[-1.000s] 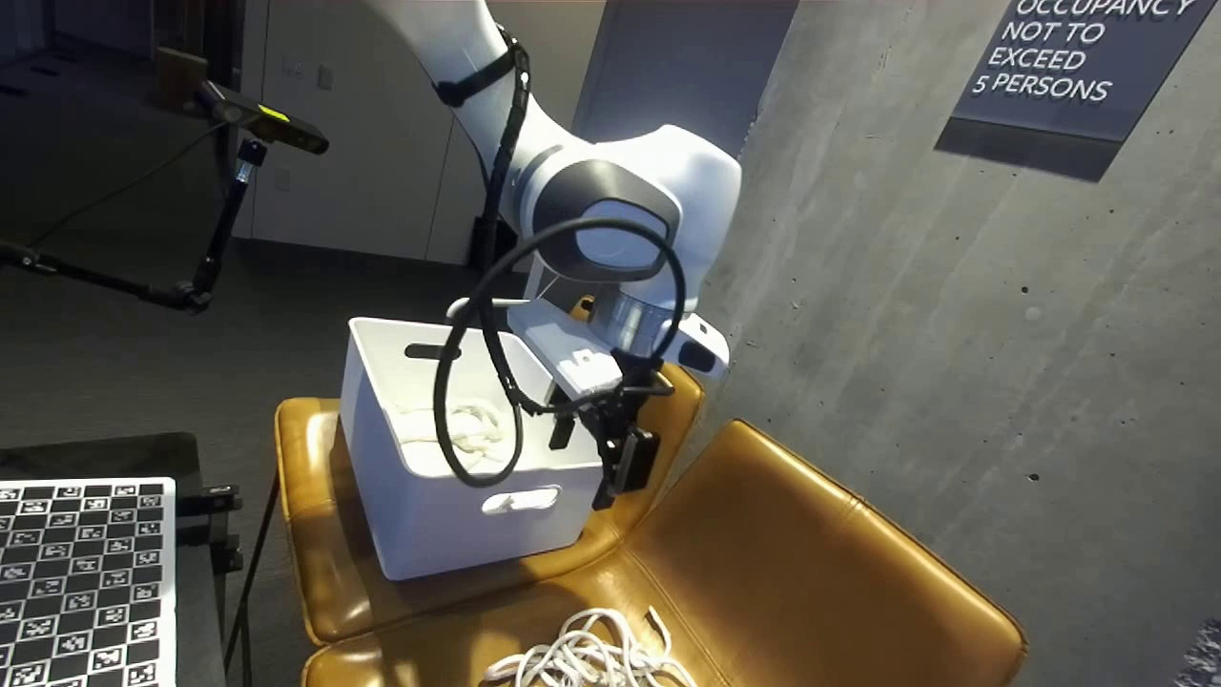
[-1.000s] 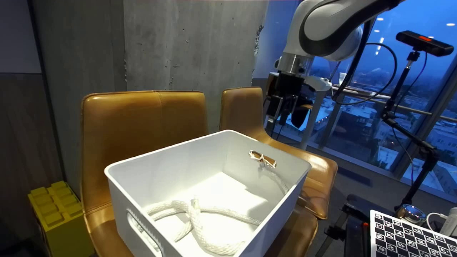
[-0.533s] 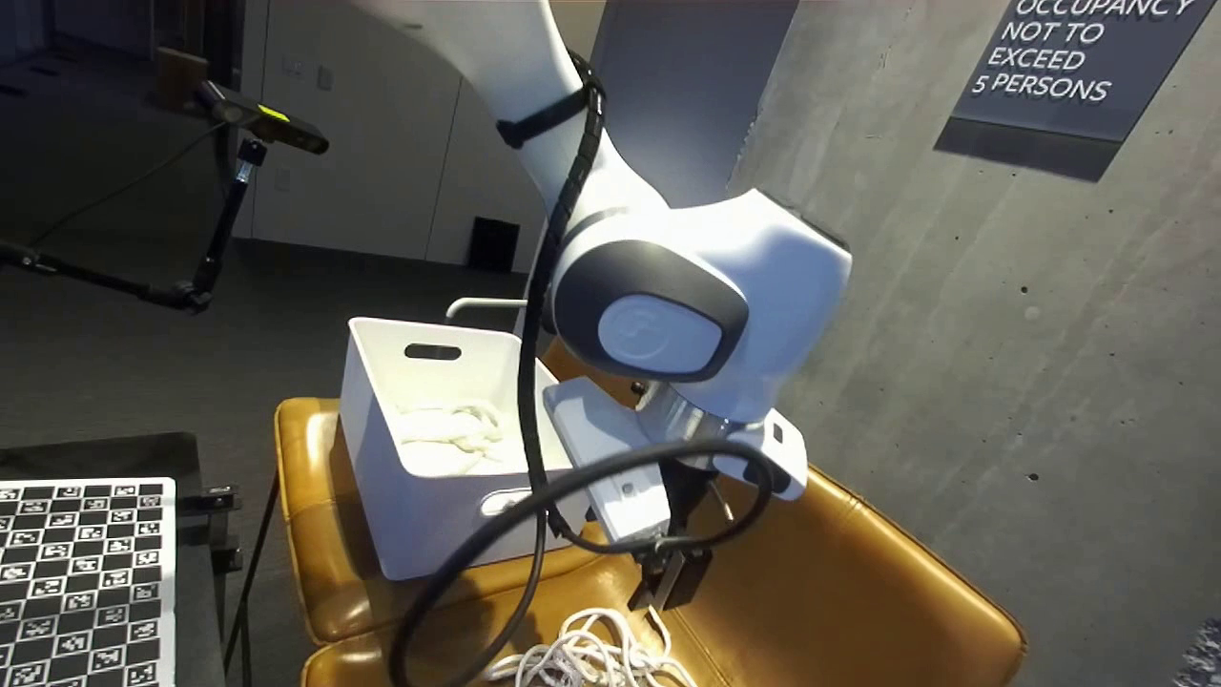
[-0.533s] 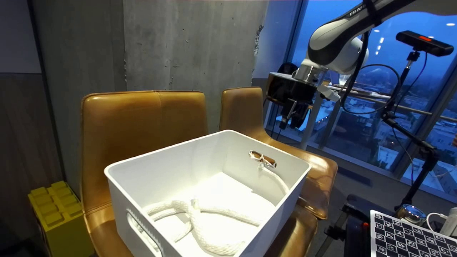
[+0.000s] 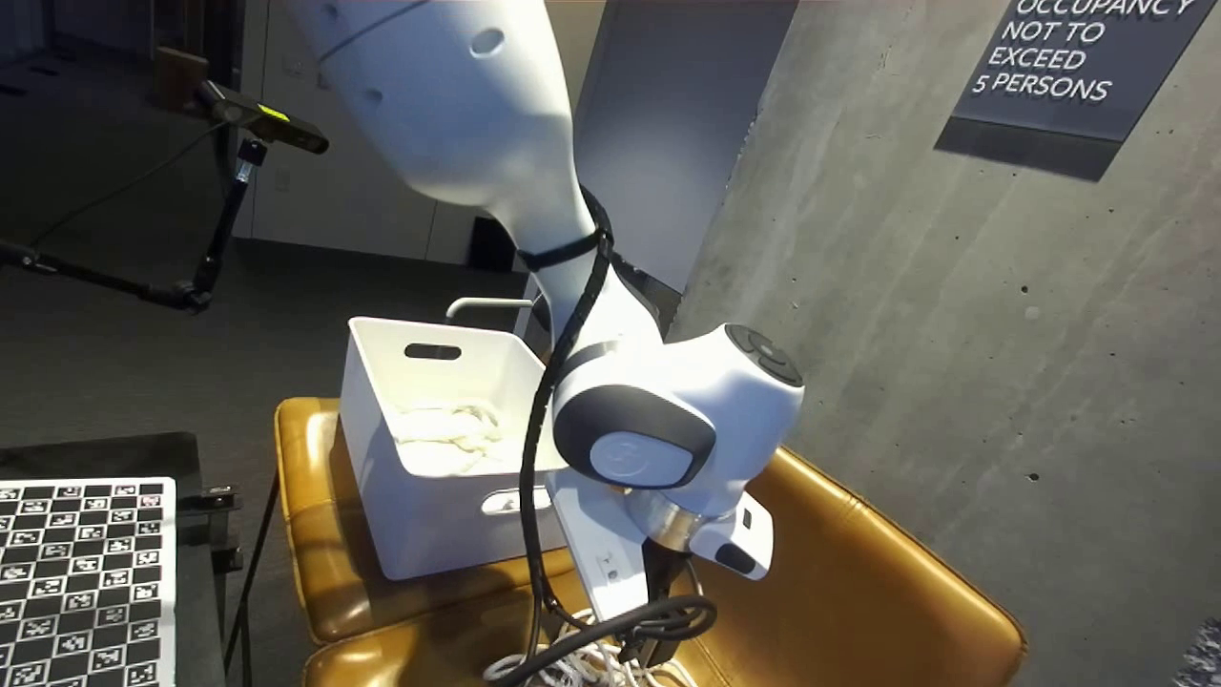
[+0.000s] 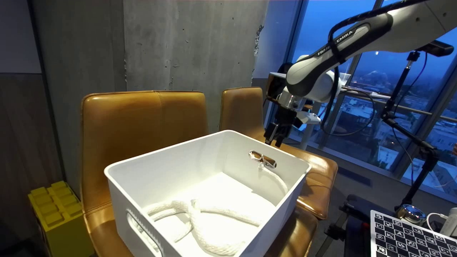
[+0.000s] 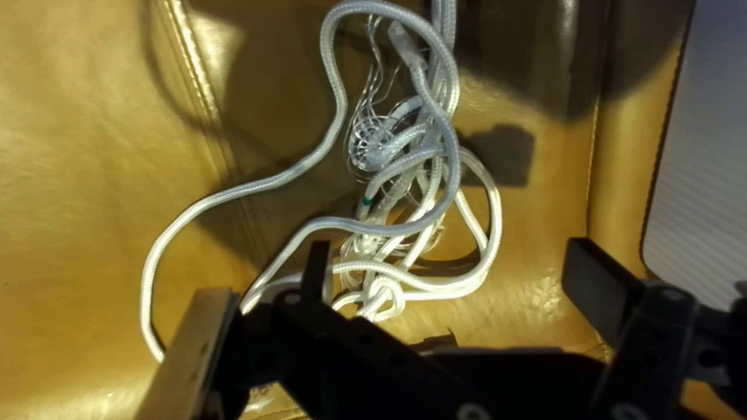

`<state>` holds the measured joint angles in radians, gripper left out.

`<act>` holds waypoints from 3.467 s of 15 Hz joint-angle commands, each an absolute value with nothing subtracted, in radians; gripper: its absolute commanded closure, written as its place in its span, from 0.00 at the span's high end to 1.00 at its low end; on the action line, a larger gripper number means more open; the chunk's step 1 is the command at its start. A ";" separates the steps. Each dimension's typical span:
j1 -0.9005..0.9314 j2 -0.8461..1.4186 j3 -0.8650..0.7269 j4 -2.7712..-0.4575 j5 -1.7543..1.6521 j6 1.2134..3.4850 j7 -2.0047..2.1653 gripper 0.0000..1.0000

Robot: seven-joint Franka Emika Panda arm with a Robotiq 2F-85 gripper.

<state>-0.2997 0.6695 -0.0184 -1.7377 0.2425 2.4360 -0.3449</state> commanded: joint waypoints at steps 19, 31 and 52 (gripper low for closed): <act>-0.235 0.844 -0.050 -1.597 0.128 2.440 -0.156 0.77; -0.236 0.858 -0.054 -1.604 0.123 2.444 -0.146 0.13; -0.199 0.435 -0.107 -1.787 0.010 2.244 -0.172 0.01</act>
<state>-0.1914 0.4478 -0.0877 -1.7520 0.0413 2.2555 -0.1606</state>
